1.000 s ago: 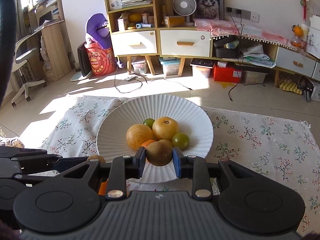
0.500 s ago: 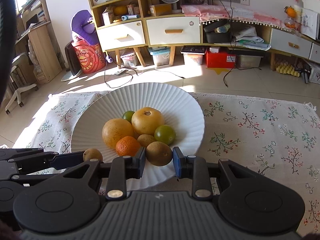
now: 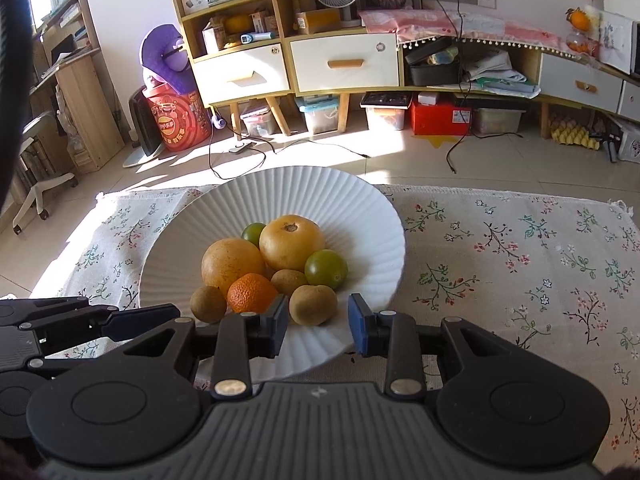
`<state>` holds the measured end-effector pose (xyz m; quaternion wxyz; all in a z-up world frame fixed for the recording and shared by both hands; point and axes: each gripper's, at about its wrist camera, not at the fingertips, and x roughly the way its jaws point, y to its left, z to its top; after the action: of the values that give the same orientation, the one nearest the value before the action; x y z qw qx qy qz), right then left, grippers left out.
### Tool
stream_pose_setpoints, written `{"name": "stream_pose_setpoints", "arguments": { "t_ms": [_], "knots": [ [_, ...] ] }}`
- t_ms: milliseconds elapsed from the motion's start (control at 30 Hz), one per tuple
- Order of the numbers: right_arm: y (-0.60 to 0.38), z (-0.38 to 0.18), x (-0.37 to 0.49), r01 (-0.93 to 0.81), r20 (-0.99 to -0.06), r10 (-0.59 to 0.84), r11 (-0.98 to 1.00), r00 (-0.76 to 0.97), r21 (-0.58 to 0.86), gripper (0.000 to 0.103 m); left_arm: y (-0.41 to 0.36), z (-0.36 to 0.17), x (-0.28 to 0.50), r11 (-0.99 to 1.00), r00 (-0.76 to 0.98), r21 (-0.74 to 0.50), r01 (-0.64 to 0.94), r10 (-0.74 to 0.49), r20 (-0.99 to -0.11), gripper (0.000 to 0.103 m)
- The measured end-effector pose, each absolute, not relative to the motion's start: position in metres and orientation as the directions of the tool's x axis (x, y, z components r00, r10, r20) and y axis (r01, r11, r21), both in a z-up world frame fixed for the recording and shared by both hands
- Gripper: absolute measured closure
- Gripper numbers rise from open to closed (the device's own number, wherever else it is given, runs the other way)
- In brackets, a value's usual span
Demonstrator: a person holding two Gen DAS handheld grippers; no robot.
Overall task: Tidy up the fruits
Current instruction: 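Lower both brown fruits onto the plate and open both grippers, then withdraw both grippers from the plate toward the remaining fruits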
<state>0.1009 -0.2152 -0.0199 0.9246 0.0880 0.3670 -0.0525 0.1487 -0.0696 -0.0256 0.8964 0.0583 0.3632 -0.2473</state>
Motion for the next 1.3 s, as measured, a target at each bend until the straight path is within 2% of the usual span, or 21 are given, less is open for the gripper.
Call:
{"name": "stream_pose_setpoints", "arguments": {
  "t_ms": [133,400,567,700,833,1033,1300],
  "knots": [
    [-0.216,-0.016,0.099,0.164,-0.681,-0.030,0.977,0.732,0.133,0.061,-0.069,-0.023,0.147,0.866,0.610,-0.073,0.494,-0.406,-0.681,0.063],
    [-0.214,-0.008,0.094,0.160,-0.669,-0.029,0.978,0.742,0.136,0.047,-0.066,-0.017,0.139,0.851,0.608,-0.061,0.521,-0.421,-0.673,0.046],
    [-0.213,-0.004,0.089,0.164,-0.668,-0.032,0.977,0.744,0.136,0.040,-0.060,-0.014,0.135,0.848,0.601,-0.067,0.526,-0.426,-0.676,0.041],
    [-0.211,0.000,0.085,0.154,-0.665,-0.030,0.980,0.746,0.128,0.033,-0.056,-0.011,0.128,0.846,0.605,-0.062,0.530,-0.429,-0.671,0.028],
    [-0.206,0.004,0.080,0.136,-0.662,-0.021,0.983,0.749,0.123,0.025,-0.050,-0.009,0.121,0.844,0.605,-0.063,0.533,-0.432,-0.669,0.020],
    [-0.203,0.008,0.071,0.126,-0.656,-0.021,0.985,0.754,0.114,0.015,-0.043,-0.008,0.111,0.841,0.601,-0.039,0.539,-0.417,-0.682,0.011],
    [-0.195,0.010,0.057,0.105,-0.659,-0.016,0.990,0.752,0.095,0.008,-0.028,-0.009,0.101,0.848,0.585,-0.043,0.529,-0.401,-0.705,0.008]
  ]
}}
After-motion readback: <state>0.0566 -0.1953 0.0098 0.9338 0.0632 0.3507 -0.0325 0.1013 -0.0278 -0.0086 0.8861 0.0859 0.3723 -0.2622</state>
